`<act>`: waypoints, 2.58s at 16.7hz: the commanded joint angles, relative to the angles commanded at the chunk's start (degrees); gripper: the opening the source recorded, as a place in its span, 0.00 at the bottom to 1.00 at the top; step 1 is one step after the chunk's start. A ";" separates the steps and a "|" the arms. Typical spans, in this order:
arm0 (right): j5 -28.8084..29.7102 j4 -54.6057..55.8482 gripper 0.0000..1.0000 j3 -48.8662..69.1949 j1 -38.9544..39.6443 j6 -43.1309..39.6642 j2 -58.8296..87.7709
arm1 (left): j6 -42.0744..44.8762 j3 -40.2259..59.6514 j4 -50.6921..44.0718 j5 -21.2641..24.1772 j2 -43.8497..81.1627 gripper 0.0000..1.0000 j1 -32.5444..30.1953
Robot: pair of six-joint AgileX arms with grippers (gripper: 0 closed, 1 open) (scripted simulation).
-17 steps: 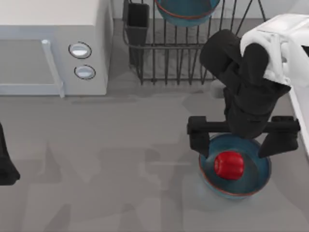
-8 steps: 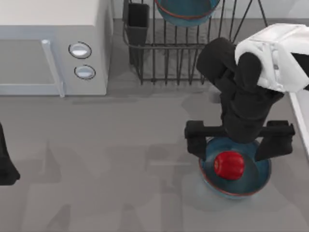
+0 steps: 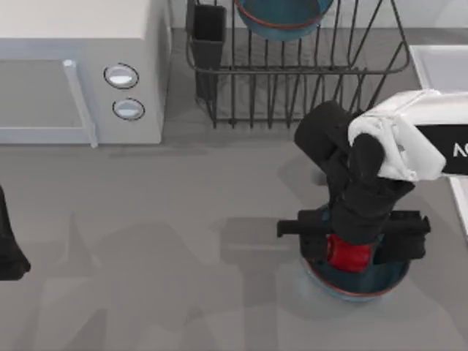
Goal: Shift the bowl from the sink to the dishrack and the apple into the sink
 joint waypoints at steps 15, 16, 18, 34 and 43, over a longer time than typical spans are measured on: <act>0.10 0.99 0.25 -0.62 0.01 0.04 0.49 | 0.00 0.00 0.00 0.00 0.00 1.00 0.00; 0.10 0.99 0.17 -0.62 0.01 0.04 0.49 | 0.00 0.00 0.00 0.00 0.00 1.00 0.00; 0.10 0.99 0.02 -0.62 0.01 0.04 0.49 | 0.00 0.00 0.00 0.00 0.00 1.00 0.00; -0.91 -14.00 0.00 9.41 -0.01 -0.53 -7.52 | 0.00 0.00 0.00 0.00 0.00 1.00 0.00; -0.86 -23.20 0.00 15.69 -0.11 -0.68 -10.75 | 0.00 0.00 0.00 0.00 0.00 1.00 0.00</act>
